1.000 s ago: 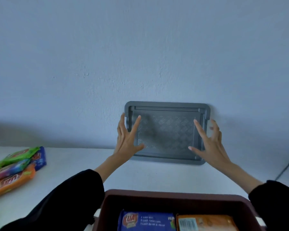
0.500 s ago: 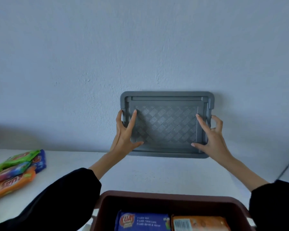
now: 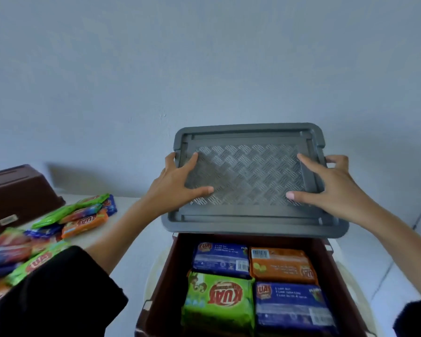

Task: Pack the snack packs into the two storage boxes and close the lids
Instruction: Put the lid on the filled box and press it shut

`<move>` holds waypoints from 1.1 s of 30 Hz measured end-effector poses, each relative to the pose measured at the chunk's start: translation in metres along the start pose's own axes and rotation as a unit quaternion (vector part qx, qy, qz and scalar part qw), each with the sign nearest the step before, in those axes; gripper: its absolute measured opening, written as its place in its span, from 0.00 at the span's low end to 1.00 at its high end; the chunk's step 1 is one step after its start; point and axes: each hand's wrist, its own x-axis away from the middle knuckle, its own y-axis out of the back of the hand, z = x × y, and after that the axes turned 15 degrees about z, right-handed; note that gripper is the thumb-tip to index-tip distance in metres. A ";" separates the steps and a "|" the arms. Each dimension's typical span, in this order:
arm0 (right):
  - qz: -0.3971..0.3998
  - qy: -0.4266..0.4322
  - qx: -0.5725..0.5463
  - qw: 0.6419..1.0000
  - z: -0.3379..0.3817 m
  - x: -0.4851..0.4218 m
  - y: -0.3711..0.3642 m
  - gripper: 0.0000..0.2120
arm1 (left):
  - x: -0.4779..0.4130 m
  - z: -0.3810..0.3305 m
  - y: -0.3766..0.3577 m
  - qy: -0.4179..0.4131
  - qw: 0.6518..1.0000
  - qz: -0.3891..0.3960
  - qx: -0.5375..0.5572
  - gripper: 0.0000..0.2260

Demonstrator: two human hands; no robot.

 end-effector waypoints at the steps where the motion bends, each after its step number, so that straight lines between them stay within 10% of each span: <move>1: 0.020 -0.011 -0.006 1.000 0.002 0.012 -0.006 0.40 | 0.013 0.000 -0.005 0.010 1.000 0.015 -0.003 0.40; 22: 0.091 -0.173 -0.008 0.981 0.003 0.121 -0.090 0.35 | 0.097 0.002 -0.079 0.080 0.981 0.158 -0.077 0.35; 33: 0.070 -0.215 0.011 0.974 -0.006 0.127 -0.094 0.34 | 0.110 0.008 -0.096 0.095 0.990 0.106 -0.008 0.33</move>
